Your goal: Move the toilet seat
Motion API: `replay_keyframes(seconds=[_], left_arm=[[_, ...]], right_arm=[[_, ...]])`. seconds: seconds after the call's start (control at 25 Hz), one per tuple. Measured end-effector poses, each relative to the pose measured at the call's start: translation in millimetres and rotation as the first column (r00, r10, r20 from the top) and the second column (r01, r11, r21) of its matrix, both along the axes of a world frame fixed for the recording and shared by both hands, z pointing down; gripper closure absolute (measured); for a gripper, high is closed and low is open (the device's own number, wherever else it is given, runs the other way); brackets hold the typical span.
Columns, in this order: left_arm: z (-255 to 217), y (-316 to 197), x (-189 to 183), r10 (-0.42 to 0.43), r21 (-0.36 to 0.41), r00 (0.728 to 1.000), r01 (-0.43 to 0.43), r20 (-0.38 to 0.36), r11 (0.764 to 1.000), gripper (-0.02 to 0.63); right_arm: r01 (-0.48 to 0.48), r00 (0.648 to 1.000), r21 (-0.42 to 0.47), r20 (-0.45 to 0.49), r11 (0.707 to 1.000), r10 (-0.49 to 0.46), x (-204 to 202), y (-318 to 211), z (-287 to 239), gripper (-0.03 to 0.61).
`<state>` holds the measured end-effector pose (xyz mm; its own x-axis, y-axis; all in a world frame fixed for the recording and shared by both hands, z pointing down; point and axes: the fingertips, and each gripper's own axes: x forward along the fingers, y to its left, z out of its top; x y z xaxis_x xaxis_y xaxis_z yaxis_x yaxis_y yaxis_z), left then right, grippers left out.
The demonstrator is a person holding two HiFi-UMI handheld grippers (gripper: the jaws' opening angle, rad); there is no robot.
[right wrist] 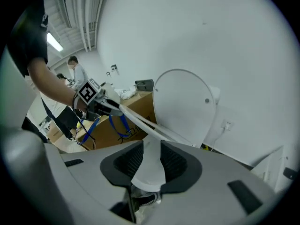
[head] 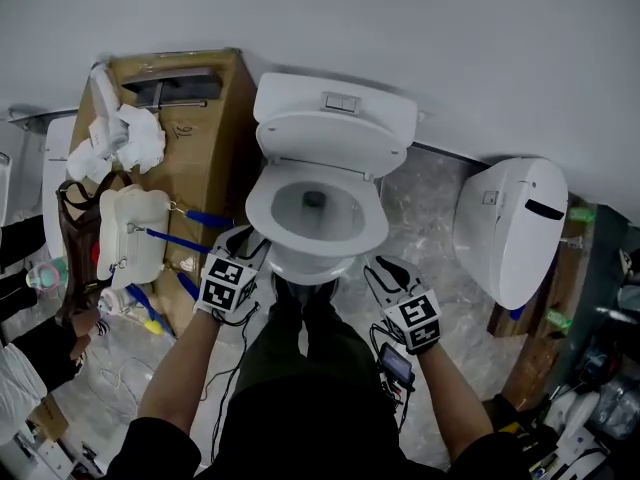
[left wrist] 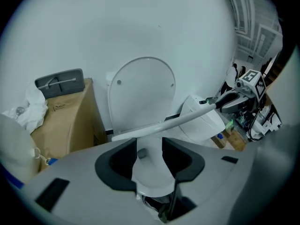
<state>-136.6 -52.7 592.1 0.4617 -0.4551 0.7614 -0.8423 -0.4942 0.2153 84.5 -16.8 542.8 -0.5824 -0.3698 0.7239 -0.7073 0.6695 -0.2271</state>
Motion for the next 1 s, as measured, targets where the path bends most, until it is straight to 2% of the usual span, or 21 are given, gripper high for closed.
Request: replay_keyframes(seconds=[0.12,0.24,0.36,0.48,0.68,1.0], left_arm=[[-6,-11,2,-0.009,0.013,1.0,0.009,-0.002,1.0,0.437],[-11,-20,2,-0.009,0.024,1.0,0.009,-0.003,1.0,0.437],[-15,-27,2,-0.015,0.026,1.0,0.015,-0.015,1.0,0.437],[-17,-32,3,-0.016,0.025,1.0,0.017,-0.025,1.0,0.436],[-22,-40,3,-0.027,0.034,0.999,0.028,-0.037,0.999,0.437],[-28,-54,4,-0.042,0.05,0.998,0.044,-0.042,0.998,0.44]], right_arm=[[0.015,1.0,0.096,-0.025,0.995,-0.013,-13,-12,-21,0.448],[0.046,0.997,0.2,-0.064,0.979,-0.034,-29,-25,-39,0.448],[0.092,0.993,0.259,-0.1,0.962,-0.068,-44,-32,-47,0.448],[0.12,0.986,0.278,-0.143,0.953,-0.082,-52,-37,-45,0.448],[0.12,0.971,0.299,-0.232,0.947,-0.05,-50,-49,-36,0.448],[0.083,0.963,0.323,-0.269,0.943,0.007,-45,-71,-40,0.483]])
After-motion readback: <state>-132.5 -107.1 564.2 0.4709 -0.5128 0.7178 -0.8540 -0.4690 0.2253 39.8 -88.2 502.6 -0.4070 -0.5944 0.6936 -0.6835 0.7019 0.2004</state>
